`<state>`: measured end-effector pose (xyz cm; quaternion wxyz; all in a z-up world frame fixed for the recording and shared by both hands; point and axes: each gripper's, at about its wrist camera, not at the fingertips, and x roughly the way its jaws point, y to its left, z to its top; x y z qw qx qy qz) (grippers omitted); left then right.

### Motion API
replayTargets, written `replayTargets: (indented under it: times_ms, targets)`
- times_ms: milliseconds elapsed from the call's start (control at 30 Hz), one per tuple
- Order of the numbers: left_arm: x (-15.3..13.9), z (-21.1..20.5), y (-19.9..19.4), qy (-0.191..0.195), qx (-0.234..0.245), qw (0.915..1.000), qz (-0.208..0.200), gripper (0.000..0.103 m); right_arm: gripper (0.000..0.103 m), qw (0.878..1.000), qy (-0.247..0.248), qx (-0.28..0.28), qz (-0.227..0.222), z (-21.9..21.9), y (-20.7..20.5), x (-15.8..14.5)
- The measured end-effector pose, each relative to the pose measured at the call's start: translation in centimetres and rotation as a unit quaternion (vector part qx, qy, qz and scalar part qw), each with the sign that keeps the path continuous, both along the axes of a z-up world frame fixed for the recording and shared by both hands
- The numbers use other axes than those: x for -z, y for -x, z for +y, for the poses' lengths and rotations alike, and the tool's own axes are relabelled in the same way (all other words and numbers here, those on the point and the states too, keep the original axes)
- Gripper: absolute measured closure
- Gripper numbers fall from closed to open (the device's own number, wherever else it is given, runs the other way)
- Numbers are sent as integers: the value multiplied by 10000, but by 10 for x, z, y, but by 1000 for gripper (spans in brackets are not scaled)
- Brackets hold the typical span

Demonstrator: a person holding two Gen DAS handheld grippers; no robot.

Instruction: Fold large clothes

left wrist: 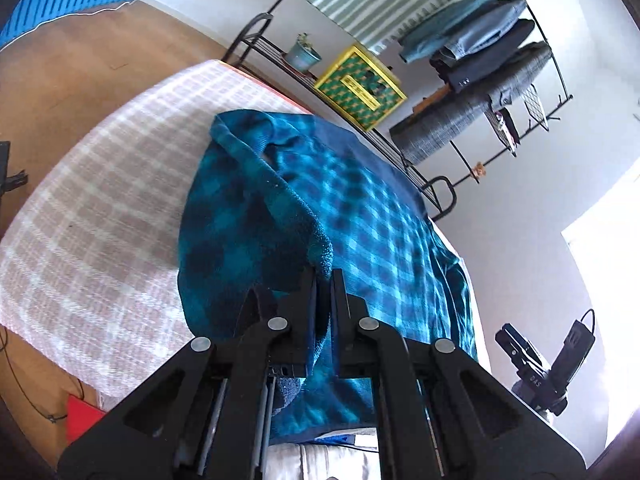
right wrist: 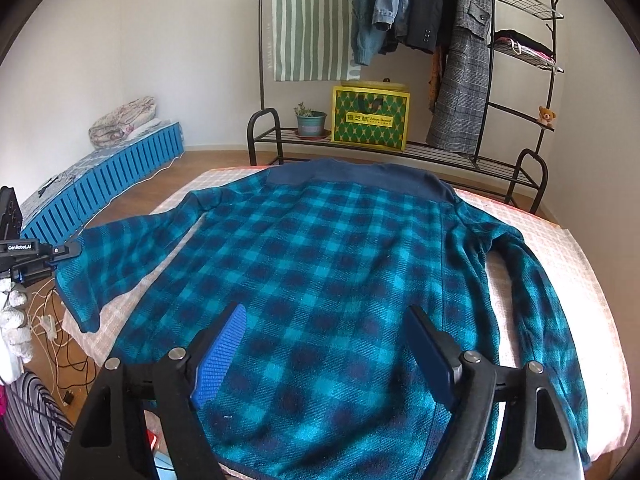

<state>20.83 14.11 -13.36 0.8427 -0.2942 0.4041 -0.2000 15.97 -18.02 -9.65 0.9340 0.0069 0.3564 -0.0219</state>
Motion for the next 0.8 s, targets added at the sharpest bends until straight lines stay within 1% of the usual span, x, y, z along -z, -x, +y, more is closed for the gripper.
replayTargets:
  times_ms: [67, 167, 367, 467, 567, 667, 700, 767, 800]
  targets:
    - [-2, -17, 0, -86, 189, 9998, -12, 100, 20, 10000, -8, 60, -25, -1, 0, -3]
    - [-1, -35, 2, -92, 426, 9990, 5, 100, 20, 10000, -16, 74, -37, -2, -1, -7]
    - [-1, -54, 14, -276, 623, 9977, -24, 100, 21, 9998, 186, -56, -19, 6, -9, -13]
    - [0, -58, 18, -350, 664, 9972, -37, 100, 21, 9995, 250, -213, 36, 10, -23, -17]
    - [2, -64, 21, -451, 749, 9961, -64, 100, 27, 9990, 108, -406, 152, 12, -49, -25]
    - [5, -74, 27, -581, 918, 9940, -113, 100, 40, 9972, -152, -647, 335, 17, -86, -31]
    - [6, -79, 29, -658, 995, 9928, -131, 100, 43, 9959, -249, -769, 408, 21, -99, -31]
    - [10, -88, 33, -821, 1146, 9899, -151, 100, 45, 9920, -396, -1047, 589, 33, -129, -30]
    - [12, -93, 35, -888, 1215, 9885, -156, 100, 49, 9896, -469, -1176, 679, 40, -144, -27]
